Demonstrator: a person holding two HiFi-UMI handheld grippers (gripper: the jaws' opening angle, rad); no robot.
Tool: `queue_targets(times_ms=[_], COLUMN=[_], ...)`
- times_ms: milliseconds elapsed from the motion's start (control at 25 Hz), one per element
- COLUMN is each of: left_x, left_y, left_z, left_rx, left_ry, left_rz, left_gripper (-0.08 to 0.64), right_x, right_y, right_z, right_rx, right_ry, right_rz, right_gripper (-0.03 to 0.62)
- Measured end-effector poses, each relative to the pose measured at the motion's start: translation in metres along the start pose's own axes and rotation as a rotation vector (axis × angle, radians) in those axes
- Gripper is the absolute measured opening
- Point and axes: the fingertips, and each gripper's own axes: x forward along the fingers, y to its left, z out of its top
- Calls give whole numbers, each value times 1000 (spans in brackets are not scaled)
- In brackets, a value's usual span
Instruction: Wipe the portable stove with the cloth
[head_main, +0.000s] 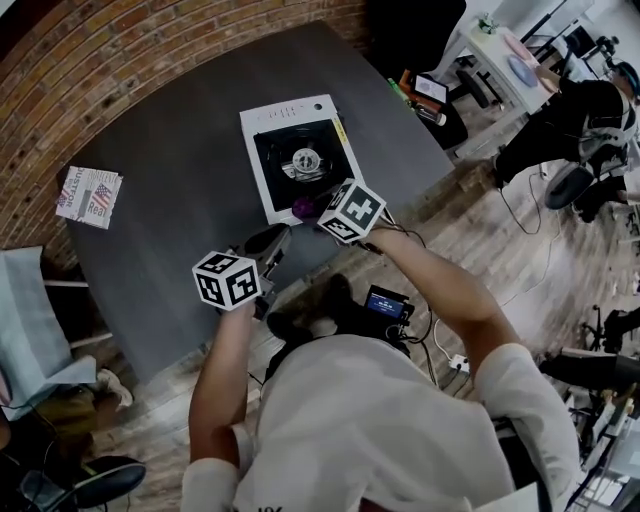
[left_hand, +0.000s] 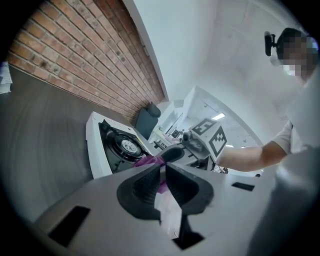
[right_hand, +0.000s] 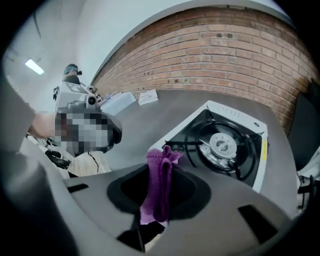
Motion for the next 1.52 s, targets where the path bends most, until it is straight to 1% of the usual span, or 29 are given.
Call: queue_targets(times_ms=[40,120,240,440,520,760,840,1000,1240,1520], left_x=[-2,-5,-10,-13,-11,1,6,15,25,34], left_y=[1,3,7,11,12,10,8,5,0,-5], left_z=[0,0,1,4,4,4,6,6,6,3], left_rx=[-1,-4,-14,-25,-27,-27,-26,-22,-17,-16], left_ry=[-3,-8,-16,-29,-31,-20,-16,-8,4,19], left_rz=[3,10,21,35,34,17,9,0,-17,-32], left_gripper=[43,43,43,41,41,41,41,41,41,41], right_x=[6,16,27,29,30,28,24,14,0,-16], right_y=[3,3,-8,-33,-37,-52,-60,-73,-89,-106], right_z=[4,12,17,18,16,12,9,-3,-20,-37], right_rx=[18,51,133,316,351,375,368,348,369,336], right_ry=[-2,-9,-21,-59,-62,-68,-60,-19,20,84], right_rz=[16,17,-14,-78,-84,-137,-164,-196,-227,-293], right_gripper=[95,95,94,94,94,95,95,94,95,95])
